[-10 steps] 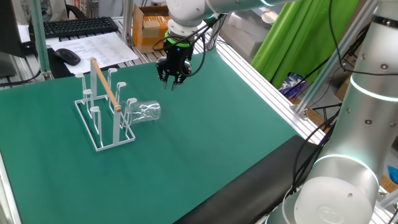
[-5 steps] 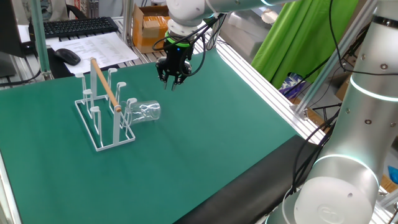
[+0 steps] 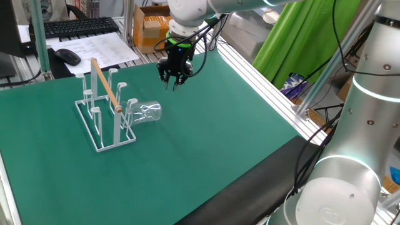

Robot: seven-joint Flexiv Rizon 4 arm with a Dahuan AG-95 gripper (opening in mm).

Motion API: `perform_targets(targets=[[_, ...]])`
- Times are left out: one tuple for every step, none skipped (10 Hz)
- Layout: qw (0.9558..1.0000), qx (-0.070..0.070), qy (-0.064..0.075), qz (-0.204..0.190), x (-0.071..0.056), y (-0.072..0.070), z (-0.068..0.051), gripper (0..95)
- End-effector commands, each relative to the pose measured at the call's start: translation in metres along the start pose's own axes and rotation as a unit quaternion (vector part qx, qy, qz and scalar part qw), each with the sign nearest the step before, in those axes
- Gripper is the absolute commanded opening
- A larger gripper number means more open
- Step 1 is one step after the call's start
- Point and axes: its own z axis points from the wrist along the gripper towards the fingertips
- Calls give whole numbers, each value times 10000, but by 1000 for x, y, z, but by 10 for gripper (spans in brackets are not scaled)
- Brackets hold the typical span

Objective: Put the cup on the cup rack

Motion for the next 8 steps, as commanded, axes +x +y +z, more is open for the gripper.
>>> perform_targets(targets=[[10000,2,3,-2,0,0,0,190],[10000,2,3,-2,0,0,0,190],[10000,2,3,-2,0,0,0,190],[9872,-458,697,1358,10,33,38,0],[9864,-490,731,1387,11,33,38,0],[9863,-481,773,1374,11,33,38,0],[9866,-478,774,1353,11,33,38,0],[9907,-331,756,1079,10,31,34,0]])
